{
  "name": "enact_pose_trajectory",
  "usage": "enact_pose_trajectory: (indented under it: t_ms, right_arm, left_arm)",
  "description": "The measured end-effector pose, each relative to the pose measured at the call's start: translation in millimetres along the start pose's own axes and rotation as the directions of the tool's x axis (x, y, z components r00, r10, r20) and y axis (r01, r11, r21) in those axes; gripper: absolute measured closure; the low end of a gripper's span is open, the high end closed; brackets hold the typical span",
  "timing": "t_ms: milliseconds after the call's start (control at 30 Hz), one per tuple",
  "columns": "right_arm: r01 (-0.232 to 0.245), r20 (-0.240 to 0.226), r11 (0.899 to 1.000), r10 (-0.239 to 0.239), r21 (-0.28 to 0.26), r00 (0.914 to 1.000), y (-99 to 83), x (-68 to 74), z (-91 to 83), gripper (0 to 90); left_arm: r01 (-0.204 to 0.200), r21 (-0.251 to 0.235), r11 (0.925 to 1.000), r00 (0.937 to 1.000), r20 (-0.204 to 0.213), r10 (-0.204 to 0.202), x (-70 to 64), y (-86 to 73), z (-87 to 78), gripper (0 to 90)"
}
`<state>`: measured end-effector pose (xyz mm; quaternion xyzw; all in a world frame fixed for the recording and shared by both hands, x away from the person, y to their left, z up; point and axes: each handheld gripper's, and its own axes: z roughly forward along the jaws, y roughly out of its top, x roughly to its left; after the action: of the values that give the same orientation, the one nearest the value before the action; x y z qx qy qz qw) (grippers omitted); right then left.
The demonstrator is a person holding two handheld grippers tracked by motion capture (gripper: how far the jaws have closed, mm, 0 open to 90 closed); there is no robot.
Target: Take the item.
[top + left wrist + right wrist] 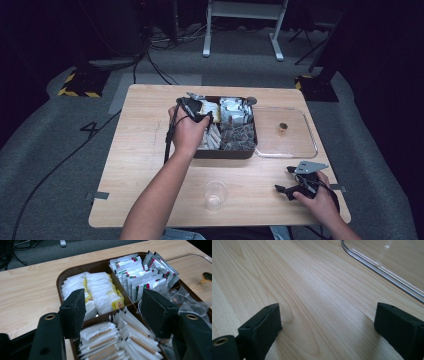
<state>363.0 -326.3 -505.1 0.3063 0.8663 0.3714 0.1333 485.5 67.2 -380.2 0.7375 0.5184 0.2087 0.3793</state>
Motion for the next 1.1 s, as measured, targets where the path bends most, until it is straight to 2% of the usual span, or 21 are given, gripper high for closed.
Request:
enact_pose_trajectory:
  t_ms: [133,267,433,667,833,933,1100]
  right_arm:
    - [0.000,0.000,1.000,0.000,0.000,1.0000,0.0,0.0,0.0,7.4]
    - [0.002,-0.001,1.000,-0.002,0.000,1.0000,0.0,-0.2,0.0,7.4]
    - [0.001,-0.001,1.000,-0.001,0.000,1.0000,0.0,-0.2,0.0,7.4]
    - [0.001,-0.001,1.000,-0.001,-0.001,1.0000,-0.3,0.3,-0.3,7.9]
    - [0.005,0.000,1.000,-0.005,-0.001,1.0000,0.3,-0.3,0.3,7.9]
    - [0.006,-0.001,1.000,-0.006,-0.001,1.0000,0.3,-0.3,0.3,7.9]
    - [0.006,-0.001,1.000,-0.006,-0.001,1.0000,0.3,-0.3,0.3,7.9]
  left_arm:
    - [0.005,0.042,0.9991,1.0000,-0.008,-0.005,3.1,2.6,16.1,38.5]
    - [0.012,0.065,0.9978,0.9997,-0.023,-0.010,7.4,5.8,29.7,38.7]
    - [0.042,0.085,0.9955,0.9990,-0.015,-0.041,12.2,9.5,43.3,38.9]
    - [0.039,0.124,0.9915,0.9990,-0.026,-0.037,8.1,12.0,62.3,39.1]
    - [0.051,0.160,0.9858,0.9983,-0.036,-0.045,8.1,10.5,75.9,39.0]
    - [0.041,0.190,0.9809,0.9988,-0.035,-0.035,8.8,8.8,84.7,39.0]
    - [0.041,0.213,0.9762,0.9988,-0.035,-0.034,8.2,6.3,93.9,39.9]
